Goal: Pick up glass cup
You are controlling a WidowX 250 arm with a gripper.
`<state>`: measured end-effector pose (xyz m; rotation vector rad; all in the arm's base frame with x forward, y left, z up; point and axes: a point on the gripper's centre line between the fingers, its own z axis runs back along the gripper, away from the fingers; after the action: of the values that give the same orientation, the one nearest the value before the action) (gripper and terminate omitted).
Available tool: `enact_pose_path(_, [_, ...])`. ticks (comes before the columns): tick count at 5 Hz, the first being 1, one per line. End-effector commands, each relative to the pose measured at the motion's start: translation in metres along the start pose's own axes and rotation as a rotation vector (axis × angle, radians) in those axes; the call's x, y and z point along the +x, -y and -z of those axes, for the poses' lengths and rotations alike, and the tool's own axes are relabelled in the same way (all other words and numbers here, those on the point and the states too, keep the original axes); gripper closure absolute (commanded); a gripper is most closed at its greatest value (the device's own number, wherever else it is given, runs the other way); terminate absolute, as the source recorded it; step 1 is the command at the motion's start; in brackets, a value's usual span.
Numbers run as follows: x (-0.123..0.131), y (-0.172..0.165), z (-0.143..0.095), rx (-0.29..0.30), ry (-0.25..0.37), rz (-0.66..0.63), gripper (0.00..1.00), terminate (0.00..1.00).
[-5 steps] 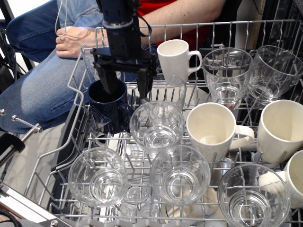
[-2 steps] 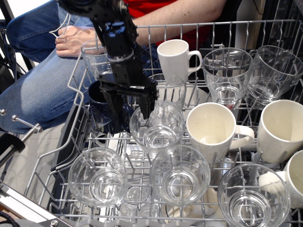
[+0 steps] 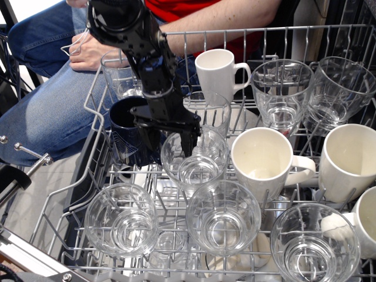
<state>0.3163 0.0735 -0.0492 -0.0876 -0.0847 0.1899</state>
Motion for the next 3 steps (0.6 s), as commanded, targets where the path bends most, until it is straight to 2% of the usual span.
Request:
enact_pose_path(1, [0.0025, 0.0002, 0.0095, 0.013, 0.037, -0.02, 0.0, 0.0])
enact_pose_path(2, [0.0006, 0.0002, 0.0139, 0.013, 0.036, -0.028, 1.0, 0.0])
enact_pose_path(3, [-0.0008, 0.0019, 0.0089, 0.006, 0.028, -0.031, 1.0, 0.0])
